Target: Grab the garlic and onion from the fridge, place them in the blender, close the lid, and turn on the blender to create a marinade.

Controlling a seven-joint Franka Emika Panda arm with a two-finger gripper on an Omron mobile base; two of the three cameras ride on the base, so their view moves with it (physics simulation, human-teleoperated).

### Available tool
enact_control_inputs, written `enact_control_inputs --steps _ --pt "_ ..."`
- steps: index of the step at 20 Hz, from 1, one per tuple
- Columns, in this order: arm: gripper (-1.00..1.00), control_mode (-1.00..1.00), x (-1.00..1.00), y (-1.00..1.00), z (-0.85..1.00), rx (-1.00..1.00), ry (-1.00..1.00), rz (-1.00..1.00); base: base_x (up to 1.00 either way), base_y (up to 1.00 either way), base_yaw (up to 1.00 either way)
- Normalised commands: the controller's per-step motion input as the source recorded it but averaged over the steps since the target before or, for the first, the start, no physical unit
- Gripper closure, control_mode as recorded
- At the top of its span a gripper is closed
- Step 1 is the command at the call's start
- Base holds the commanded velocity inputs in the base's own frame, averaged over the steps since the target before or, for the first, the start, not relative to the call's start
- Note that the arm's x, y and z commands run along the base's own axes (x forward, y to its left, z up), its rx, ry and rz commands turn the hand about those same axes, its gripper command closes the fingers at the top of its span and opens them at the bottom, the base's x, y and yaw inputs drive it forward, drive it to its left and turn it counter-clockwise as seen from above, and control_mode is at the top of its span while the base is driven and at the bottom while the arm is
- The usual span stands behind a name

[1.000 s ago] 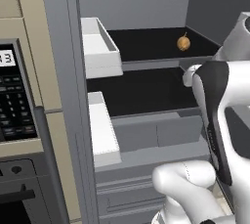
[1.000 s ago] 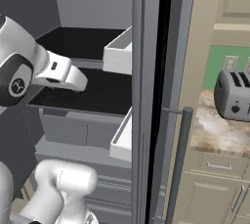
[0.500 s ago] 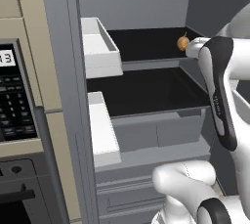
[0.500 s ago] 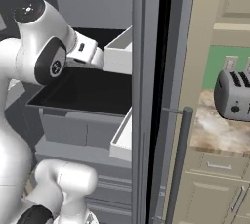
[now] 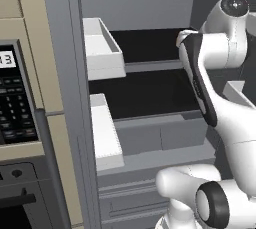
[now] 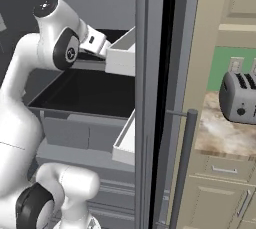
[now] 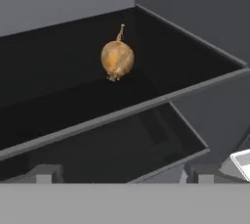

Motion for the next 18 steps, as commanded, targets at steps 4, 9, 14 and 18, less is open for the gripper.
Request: enact_control_inputs --steps 4,9,14,18 --pt "-1.0 -1.0 0.68 -0.25 0.0 0.0 0.0 -0.01 0.0 0.0 0.0" --pt "-1.0 -1.0 0.63 -0.29 -0.1 0.0 0.05 0.0 0.0 0.0 0.0" --pt "-1.0 -1.0 0.7 -0.12 -0.13 0.0 0.1 0.0 0.0 0.0 0.0" --pt "-1.0 -1.0 0.72 -0.01 -0.12 0.0 0.08 0.0 0.0 0.0 0.0"
